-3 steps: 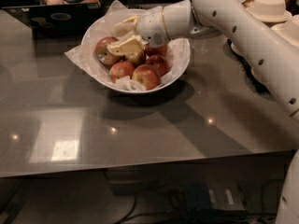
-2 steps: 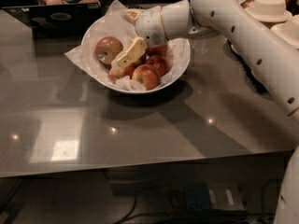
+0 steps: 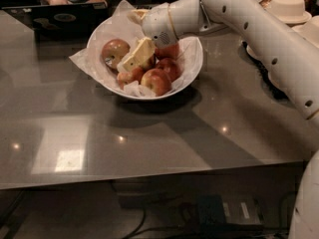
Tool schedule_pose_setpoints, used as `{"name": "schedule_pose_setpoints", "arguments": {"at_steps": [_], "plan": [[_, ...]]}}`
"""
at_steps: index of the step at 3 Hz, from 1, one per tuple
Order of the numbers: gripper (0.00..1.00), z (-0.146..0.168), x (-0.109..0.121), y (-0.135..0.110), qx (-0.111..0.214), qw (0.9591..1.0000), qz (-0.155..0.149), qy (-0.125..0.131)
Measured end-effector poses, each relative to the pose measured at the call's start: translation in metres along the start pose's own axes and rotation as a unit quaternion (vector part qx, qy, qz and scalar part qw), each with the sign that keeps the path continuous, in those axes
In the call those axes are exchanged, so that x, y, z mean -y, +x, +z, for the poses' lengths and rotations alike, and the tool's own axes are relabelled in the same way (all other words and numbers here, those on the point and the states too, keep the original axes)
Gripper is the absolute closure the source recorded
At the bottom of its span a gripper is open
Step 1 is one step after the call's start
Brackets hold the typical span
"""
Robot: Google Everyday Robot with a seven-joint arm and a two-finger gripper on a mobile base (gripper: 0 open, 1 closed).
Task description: Pick apple from white bowl
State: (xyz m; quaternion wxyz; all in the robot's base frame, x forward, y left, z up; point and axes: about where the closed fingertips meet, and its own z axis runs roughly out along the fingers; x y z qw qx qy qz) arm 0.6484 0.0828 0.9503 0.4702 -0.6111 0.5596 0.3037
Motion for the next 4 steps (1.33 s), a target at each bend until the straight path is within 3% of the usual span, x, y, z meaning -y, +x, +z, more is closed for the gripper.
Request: {"name": "schedule_pose_setpoints", "arguments": {"at_steps": [2, 4], "plan": [[0.00, 0.006, -0.002, 0.013, -0.021, 0.9996, 0.015, -0.005], [0.19, 0.010, -0.002, 0.016, -0.022, 0.9996, 0.019, -0.006]]}}
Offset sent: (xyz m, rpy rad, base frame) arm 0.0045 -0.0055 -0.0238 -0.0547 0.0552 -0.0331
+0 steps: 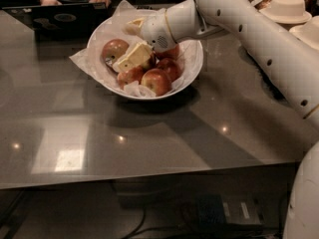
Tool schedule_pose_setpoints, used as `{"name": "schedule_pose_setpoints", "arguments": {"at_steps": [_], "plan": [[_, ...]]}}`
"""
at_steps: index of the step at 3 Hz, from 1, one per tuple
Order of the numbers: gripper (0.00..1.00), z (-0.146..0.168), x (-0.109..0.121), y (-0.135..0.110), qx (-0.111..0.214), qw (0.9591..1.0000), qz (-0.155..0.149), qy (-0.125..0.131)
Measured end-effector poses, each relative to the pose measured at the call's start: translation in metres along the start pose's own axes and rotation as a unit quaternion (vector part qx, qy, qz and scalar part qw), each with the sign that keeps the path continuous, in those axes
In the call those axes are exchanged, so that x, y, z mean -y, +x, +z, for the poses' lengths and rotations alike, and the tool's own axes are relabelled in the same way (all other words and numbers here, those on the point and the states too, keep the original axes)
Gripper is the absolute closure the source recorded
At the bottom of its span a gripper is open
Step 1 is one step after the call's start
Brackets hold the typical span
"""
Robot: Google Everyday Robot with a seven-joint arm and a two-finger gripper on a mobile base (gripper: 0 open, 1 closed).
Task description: Pick apple from white bowl
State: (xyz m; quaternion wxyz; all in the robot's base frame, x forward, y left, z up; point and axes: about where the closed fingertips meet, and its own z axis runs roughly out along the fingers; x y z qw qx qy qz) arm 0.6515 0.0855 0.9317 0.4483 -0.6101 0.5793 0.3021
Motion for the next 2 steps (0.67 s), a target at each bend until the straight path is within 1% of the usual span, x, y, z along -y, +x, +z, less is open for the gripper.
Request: {"name": "schedule_pose_setpoints", "arguments": {"at_steps": [1, 2], "plan": [[0.18, 0.0020, 0.0001, 0.0011, 0.000, 1.0000, 0.001, -0.001], [0.23, 0.0052, 0.0003, 0.0034, 0.000, 1.0000, 0.004, -0.002]]}}
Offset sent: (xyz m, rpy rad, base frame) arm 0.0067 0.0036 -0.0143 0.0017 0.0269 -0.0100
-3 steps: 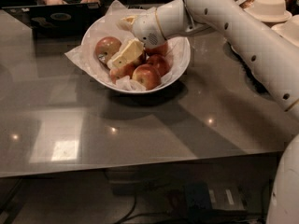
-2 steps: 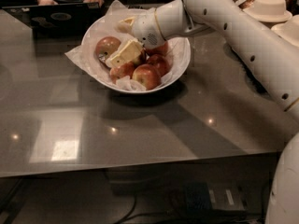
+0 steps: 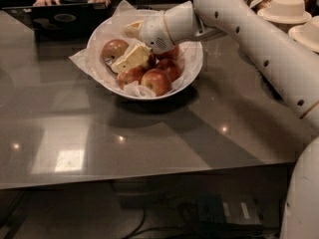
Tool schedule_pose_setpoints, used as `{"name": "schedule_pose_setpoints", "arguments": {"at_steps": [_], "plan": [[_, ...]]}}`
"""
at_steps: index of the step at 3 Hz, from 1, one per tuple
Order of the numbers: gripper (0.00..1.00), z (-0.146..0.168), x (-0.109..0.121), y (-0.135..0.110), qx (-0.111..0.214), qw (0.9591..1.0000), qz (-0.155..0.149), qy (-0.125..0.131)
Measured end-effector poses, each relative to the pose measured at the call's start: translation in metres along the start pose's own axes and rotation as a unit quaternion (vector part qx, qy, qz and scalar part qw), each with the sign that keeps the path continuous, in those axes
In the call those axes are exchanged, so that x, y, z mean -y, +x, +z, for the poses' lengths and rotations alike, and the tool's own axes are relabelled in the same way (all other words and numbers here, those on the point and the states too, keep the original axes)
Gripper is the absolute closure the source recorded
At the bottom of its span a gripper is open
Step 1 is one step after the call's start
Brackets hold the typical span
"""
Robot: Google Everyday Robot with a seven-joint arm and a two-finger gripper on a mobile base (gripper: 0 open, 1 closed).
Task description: Pick apple from white bowl
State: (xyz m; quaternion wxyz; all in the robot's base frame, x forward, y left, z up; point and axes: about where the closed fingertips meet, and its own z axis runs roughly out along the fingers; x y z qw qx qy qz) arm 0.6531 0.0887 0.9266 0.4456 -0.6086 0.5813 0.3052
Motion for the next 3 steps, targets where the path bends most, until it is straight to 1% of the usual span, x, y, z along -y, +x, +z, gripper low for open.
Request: {"name": "schedule_pose_setpoints", "arguments": {"at_steps": [2, 3], "plan": [[0.25, 0.0078, 0.0013, 0.0086, 0.000, 0.9999, 0.010, -0.003], [0.44, 0.0104, 0.0018, 0.0110, 0.001, 0.9999, 0.013, -0.005]]}}
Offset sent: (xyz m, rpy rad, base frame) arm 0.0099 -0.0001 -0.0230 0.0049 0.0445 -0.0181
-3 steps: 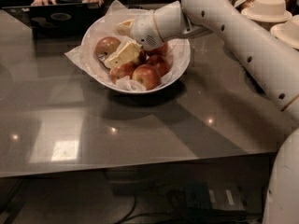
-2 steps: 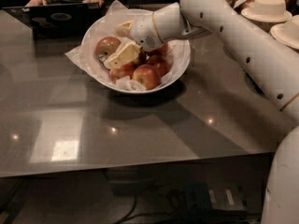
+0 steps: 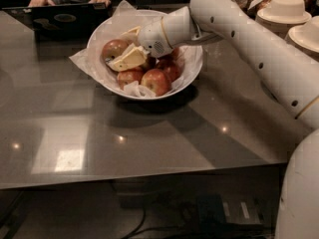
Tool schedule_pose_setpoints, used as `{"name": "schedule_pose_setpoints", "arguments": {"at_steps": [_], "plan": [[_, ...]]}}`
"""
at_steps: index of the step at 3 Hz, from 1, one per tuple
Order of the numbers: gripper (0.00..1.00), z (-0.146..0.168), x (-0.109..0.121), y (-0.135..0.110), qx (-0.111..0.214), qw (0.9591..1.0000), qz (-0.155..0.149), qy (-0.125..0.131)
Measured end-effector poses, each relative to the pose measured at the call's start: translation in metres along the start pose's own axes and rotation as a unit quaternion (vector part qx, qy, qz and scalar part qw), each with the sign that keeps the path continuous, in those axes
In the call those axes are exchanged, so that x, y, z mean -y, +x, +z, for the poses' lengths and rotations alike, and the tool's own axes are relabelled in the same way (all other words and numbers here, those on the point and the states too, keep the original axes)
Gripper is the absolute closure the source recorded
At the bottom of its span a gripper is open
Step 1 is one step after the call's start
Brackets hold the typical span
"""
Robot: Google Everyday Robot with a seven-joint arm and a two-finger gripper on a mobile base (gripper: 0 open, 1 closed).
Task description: Pick apple from white bowl
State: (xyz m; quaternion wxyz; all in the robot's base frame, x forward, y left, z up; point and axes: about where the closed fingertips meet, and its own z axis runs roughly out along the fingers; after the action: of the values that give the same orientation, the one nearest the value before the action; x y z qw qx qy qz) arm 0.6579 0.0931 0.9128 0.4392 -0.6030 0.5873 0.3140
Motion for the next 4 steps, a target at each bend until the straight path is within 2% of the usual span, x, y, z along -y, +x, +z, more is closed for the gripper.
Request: {"name": "schedule_pose_setpoints", "arguments": {"at_steps": [2, 3, 4], "plan": [[0.91, 0.0021, 0.0003, 0.0013, 0.001, 1.0000, 0.002, -0.001], [1.00, 0.0022, 0.0003, 0.0013, 0.001, 1.0000, 0.002, -0.001], [1.00, 0.0022, 0.0003, 0.0013, 0.001, 1.0000, 0.002, -0.002]]}}
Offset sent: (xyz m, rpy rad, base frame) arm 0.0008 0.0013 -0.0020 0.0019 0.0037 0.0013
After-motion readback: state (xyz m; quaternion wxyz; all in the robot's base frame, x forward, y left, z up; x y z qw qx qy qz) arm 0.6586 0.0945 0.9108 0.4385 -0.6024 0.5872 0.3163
